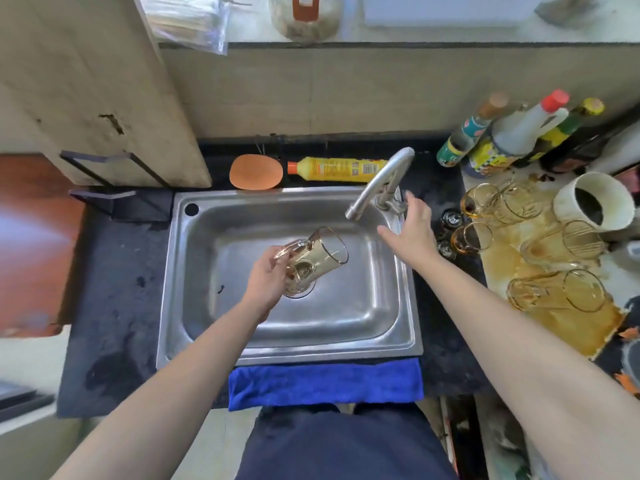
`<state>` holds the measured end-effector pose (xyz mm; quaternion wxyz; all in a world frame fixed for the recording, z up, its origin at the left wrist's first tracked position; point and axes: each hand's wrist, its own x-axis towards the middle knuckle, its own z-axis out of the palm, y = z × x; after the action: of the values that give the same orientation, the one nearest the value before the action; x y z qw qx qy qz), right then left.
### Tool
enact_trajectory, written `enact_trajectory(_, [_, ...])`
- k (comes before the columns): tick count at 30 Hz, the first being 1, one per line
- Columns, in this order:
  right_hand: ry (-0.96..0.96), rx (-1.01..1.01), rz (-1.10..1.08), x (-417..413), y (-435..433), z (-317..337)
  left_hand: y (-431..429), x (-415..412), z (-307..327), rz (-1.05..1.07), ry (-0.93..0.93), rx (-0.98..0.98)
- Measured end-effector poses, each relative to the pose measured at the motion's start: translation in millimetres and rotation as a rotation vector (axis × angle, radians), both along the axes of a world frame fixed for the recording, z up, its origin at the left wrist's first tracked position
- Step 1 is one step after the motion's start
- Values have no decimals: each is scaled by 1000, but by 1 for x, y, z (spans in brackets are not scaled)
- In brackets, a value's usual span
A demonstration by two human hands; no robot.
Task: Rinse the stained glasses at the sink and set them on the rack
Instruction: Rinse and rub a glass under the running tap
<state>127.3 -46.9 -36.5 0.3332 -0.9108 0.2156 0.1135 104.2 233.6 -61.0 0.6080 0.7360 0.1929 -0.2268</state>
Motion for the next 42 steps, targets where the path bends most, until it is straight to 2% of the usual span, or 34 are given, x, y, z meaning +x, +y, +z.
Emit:
enact_trajectory(12, [-46, -107, 271, -8, -16, -35, -28, -15, 13, 54, -36, 93])
enact_trajectory(20, [128, -211, 467, -15, -13, -25, -22, -9, 26, 41, -56, 135])
enact_trajectory(23, [159, -130, 415, -22, -4, -14, -16, -10, 29, 37, -66, 143])
enact_trajectory(25, [62, -34, 356, -27, 11, -2, -10, -11, 31, 30, -71, 155])
enact_trajectory(28, [-31, 213, 379, -35, 41, 15, -6, -9, 32, 15, -90, 195])
enact_trajectory(31, [53, 468, 392, -36, 63, 26, -7, -7, 34, -1, -87, 185])
enact_trajectory(39, [5, 589, 99, -29, 79, 15, -21, -4, 41, -66, -41, 71])
enact_trajectory(42, [-2, 693, 6, -32, 78, 14, -12, -4, 39, -76, -27, 30])
